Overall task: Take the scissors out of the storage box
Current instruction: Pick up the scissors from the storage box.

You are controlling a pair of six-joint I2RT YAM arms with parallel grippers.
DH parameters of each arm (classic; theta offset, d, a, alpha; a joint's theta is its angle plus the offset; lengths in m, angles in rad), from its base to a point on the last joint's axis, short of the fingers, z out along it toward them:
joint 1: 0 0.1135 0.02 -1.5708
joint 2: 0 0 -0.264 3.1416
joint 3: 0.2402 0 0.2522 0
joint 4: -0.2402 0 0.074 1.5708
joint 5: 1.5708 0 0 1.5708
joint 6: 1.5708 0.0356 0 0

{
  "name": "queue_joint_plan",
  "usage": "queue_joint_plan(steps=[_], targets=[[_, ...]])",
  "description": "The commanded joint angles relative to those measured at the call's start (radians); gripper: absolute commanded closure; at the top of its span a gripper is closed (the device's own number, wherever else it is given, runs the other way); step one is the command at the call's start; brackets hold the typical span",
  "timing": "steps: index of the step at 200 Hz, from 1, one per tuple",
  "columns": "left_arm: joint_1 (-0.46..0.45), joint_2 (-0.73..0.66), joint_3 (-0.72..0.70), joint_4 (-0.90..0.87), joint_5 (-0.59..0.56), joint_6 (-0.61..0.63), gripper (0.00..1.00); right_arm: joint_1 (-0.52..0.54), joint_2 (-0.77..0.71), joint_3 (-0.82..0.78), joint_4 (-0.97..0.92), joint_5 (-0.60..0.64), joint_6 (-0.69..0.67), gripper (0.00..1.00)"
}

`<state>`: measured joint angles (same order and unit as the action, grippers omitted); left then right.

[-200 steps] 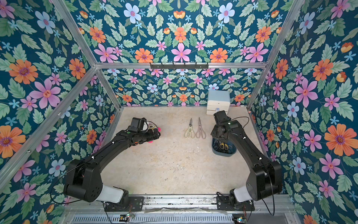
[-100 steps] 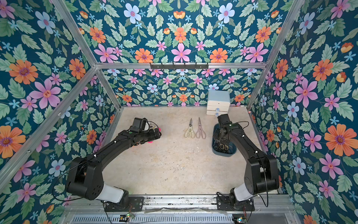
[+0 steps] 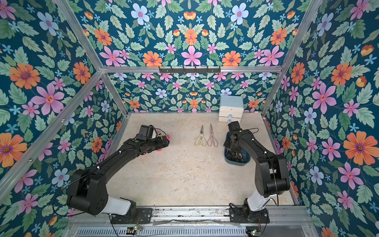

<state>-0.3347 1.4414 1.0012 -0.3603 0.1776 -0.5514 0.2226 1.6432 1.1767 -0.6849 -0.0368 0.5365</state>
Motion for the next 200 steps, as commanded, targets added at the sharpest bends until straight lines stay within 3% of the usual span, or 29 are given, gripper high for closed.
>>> queue_joint_plan(steps=[1,79,165,200], targets=[[0.000,-0.004,0.013,-0.013,-0.020,-0.002,0.02,0.000,0.004,-0.001,0.023,-0.006,-0.010,0.70],[0.000,-0.011,0.020,-0.025,-0.029,0.001,0.02,0.000,0.069,0.006,0.033,0.006,-0.026,0.73],[0.000,-0.010,0.011,-0.016,-0.032,-0.008,0.02,0.000,0.056,0.039,-0.008,0.050,-0.056,0.97],[-0.001,-0.008,0.005,-0.003,-0.026,-0.017,0.02,0.000,0.026,0.069,-0.051,0.054,-0.071,0.99]])
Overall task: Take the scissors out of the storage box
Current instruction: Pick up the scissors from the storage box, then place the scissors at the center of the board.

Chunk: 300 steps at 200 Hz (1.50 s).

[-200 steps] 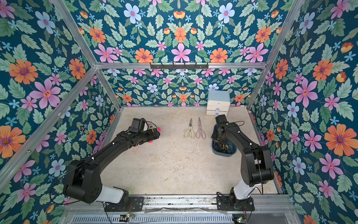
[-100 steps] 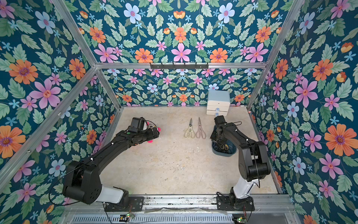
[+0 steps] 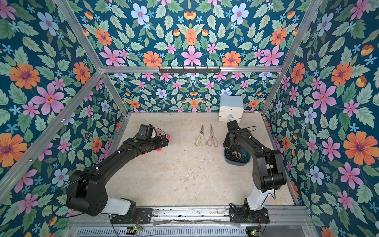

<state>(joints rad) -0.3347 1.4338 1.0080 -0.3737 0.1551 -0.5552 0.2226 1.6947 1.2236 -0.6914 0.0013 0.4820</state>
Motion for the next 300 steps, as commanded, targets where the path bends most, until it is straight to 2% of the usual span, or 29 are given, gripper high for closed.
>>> queue_joint_plan(steps=[1,73,104,138,160,210,228,241,300], targets=[[0.000,0.000,-0.002,0.010,-0.004,-0.014,0.01,0.001,-0.027,0.022,-0.046,0.014,-0.017,0.99],[0.002,0.039,0.018,0.038,0.015,-0.024,0.01,0.000,-0.185,0.057,-0.118,-0.009,-0.018,1.00],[0.011,0.051,0.024,0.051,0.026,-0.034,0.01,0.006,-0.241,0.050,-0.091,-0.084,0.003,1.00],[0.043,0.038,0.002,0.071,0.039,-0.055,0.01,0.093,-0.271,0.061,0.009,-0.147,0.049,1.00],[0.077,0.012,-0.027,0.075,0.050,-0.063,0.01,0.179,-0.232,0.077,0.096,-0.191,0.081,1.00],[0.142,-0.072,-0.114,0.058,0.074,-0.065,0.01,0.299,-0.105,0.077,0.386,-0.282,0.187,1.00],[0.153,-0.097,-0.141,0.051,0.080,-0.071,0.01,0.336,-0.048,0.076,0.509,-0.338,0.224,1.00],[0.155,-0.113,-0.157,0.047,0.087,-0.076,0.01,0.359,0.045,0.100,0.549,-0.354,0.235,1.00],[0.158,-0.167,-0.189,0.024,0.093,-0.074,0.01,0.396,0.261,0.200,0.638,-0.308,0.293,1.00]])
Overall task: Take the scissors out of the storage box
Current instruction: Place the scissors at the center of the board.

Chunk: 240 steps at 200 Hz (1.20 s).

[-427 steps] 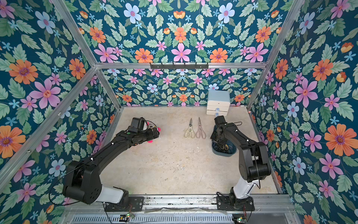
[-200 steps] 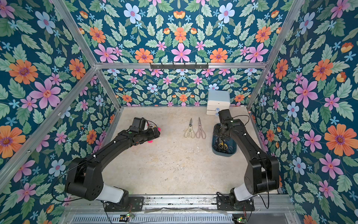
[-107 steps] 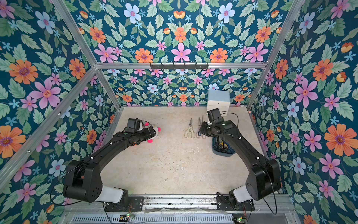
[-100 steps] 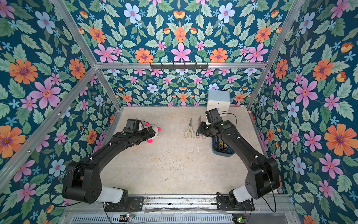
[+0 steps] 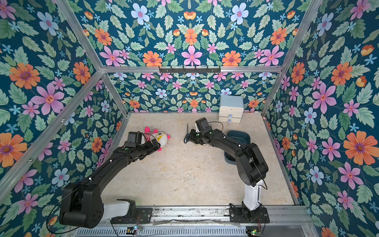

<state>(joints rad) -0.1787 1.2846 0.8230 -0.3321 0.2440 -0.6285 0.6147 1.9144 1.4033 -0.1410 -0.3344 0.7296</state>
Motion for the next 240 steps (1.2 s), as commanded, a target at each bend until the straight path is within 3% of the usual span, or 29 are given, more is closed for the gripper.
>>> queue_joint_plan(steps=[1,47,115,240], targets=[[0.001,-0.019,-0.004,-0.018,0.003,0.000,0.01,0.003,0.044,0.021,0.090,0.028,0.046,1.00],[0.001,-0.062,-0.021,-0.040,-0.010,0.010,0.01,0.006,0.162,0.061,0.088,0.046,0.123,1.00],[0.002,-0.088,-0.039,-0.053,-0.014,0.016,0.01,0.010,0.231,0.055,0.061,0.047,0.137,1.00],[0.001,-0.068,-0.033,-0.045,-0.008,0.020,0.01,0.011,0.297,0.161,-0.163,0.162,0.071,0.82]])
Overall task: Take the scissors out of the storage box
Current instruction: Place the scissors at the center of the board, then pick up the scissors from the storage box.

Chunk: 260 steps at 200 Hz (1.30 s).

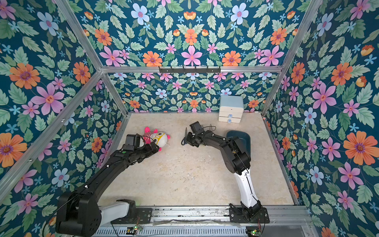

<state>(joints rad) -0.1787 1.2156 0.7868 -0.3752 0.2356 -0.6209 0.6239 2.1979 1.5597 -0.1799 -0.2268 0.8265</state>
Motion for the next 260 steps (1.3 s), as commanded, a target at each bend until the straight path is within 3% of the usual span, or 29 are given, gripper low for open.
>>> queue_joint_plan(steps=[1,67,164,210,260], targets=[[0.001,0.001,0.003,-0.003,0.001,0.012,0.01,0.002,0.014,0.004,-0.126,0.055,-0.027,0.82],[0.001,0.004,0.005,0.003,0.004,0.010,0.01,0.002,-0.004,0.038,-0.162,0.059,-0.053,0.74],[-0.018,0.067,0.111,-0.011,0.030,0.067,0.01,-0.024,-0.289,0.084,-0.408,0.206,-0.170,0.65],[-0.064,0.132,0.156,0.001,0.022,0.078,0.01,-0.128,-0.489,-0.075,-0.535,0.243,-0.204,0.65],[-0.093,0.187,0.205,0.020,0.021,0.072,0.02,-0.315,-0.739,-0.345,-0.590,0.208,-0.288,0.64]])
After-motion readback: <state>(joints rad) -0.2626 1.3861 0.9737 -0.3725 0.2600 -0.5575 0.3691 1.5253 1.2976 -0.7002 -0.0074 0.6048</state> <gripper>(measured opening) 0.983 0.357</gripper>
